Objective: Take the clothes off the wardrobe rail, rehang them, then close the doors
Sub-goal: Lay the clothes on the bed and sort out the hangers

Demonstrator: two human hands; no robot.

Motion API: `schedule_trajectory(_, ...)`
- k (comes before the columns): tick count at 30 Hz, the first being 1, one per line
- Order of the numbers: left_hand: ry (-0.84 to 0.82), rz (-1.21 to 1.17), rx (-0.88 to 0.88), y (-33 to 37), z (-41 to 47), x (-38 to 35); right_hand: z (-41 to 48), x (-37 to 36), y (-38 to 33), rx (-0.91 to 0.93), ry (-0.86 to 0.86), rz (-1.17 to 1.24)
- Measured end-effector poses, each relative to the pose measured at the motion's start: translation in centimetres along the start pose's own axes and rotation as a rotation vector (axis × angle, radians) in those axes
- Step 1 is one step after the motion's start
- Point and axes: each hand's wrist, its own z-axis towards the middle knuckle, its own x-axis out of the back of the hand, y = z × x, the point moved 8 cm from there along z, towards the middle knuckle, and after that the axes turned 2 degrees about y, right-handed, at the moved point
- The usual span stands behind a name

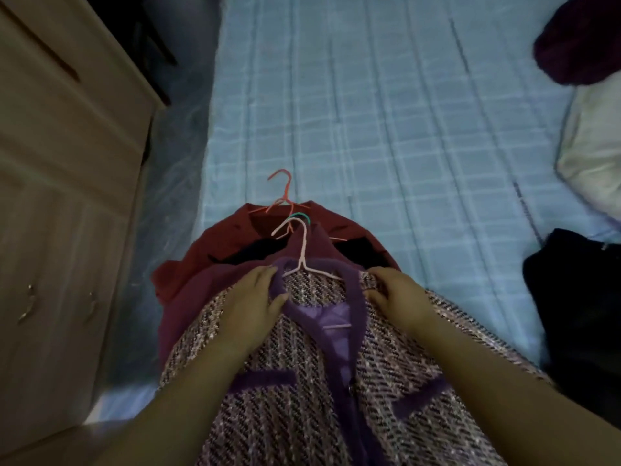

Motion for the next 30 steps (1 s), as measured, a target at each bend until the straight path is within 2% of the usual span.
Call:
schedule_trajectory(4,-0.047,0.053,0.088,-1.3,2.1,-1.1,1.9,-1.3,1.7,-0.05,-0.038,-0.053)
schedule_trajectory(8,-0.139,0.152,0.244,-4.8,3.0,-2.2,3.5,-2.4,3.1,-0.076,-0.156,-0.01)
schedule_trajectory(14,-0.173,0.155,0.158,-7.3,3.2,-2.9,4.3,-3.3,4.3,-0.048,-0.22,0.074)
schedule_trajectory(22,-0.139,0.083,0.147,-7.1,1.9,-2.6,1.9,-1.8,3.1,-0.032,-0.157,0.077)
schedule_trajectory(25,-0.106,0.133,0.102,-7.6,1.9,-2.0,0.9,-1.3,2.6,-0.049,-0.136,0.037)
schedule_trajectory(30,-0.229,0.192,0.133,-9.6,3.0,-4.0,1.9,-3.7,2.6,-0.093,-0.226,-0.036)
